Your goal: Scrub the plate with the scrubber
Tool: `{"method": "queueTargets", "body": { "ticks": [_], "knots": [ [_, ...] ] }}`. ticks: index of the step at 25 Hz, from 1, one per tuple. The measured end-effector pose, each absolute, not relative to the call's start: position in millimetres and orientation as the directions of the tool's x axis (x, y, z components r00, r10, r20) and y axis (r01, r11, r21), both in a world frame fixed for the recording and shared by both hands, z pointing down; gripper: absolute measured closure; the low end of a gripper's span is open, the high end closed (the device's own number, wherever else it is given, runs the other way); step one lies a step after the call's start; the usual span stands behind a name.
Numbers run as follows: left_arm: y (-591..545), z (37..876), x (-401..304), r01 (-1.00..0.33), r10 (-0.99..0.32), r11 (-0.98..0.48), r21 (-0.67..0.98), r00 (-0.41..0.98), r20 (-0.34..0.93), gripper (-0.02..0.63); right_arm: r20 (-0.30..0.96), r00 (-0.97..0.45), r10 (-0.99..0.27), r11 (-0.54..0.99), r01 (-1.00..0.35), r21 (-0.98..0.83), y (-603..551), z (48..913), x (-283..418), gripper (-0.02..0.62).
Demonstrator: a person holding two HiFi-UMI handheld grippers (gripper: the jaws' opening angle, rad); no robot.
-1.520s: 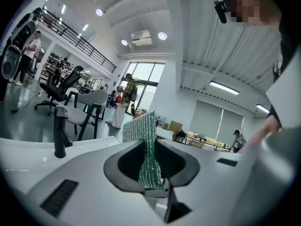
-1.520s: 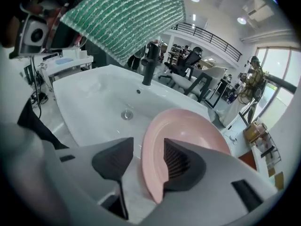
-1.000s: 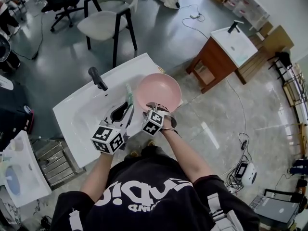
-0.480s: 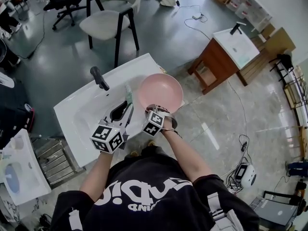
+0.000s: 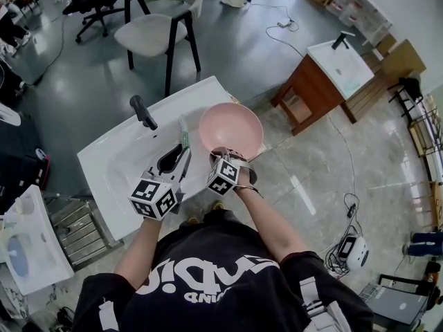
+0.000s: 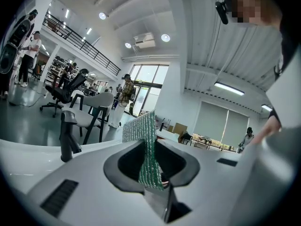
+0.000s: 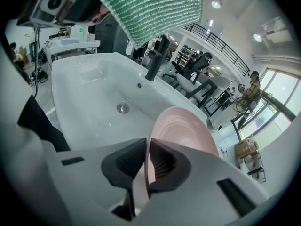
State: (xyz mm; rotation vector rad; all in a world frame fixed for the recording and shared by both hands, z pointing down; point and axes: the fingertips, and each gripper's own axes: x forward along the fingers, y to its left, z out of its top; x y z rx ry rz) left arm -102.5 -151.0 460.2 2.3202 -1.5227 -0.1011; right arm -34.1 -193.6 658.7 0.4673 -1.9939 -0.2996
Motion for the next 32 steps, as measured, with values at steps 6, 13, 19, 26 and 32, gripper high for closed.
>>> {"method": "queueTargets", "body": {
  "ticks": [6,13,19,26,32],
  "knots": [
    [-152.9,456.3,-108.2,-0.877,-0.903,-0.351,0.328,0.410,0.130,0.517,0.747,-0.499,-0.440,0.898,-0.258,0.356,-191.7,619.9,-37.2,0.558],
    [-154.6,449.1,-102.2,-0.873,-0.888,-0.392,0.291,0.442,0.128,0.517,0.687,-0.621,-0.377,0.923,-0.314,0.224,-176.7,576.4,-45.0,0.557],
    [-150.2,444.7,-88.4,-0.853,-0.850,-0.469,0.230,0.506,0.145,0.517,0.556,-0.767,-0.319,0.920,-0.392,-0.014,-171.4,529.2,-47.8,0.557],
    [-148.8,435.7,-62.4,-0.796,-0.776,-0.591,0.128,0.605,0.179,0.517,0.397,-0.880,-0.260,0.881,-0.385,-0.276,-172.9,483.7,-41.8,0.557],
    [-158.2,421.4,-59.8,-0.772,-0.749,-0.628,0.092,0.633,0.197,0.517,0.292,-0.927,-0.235,0.861,-0.338,-0.380,-169.6,457.7,-35.9,0.557]
  ]
}}
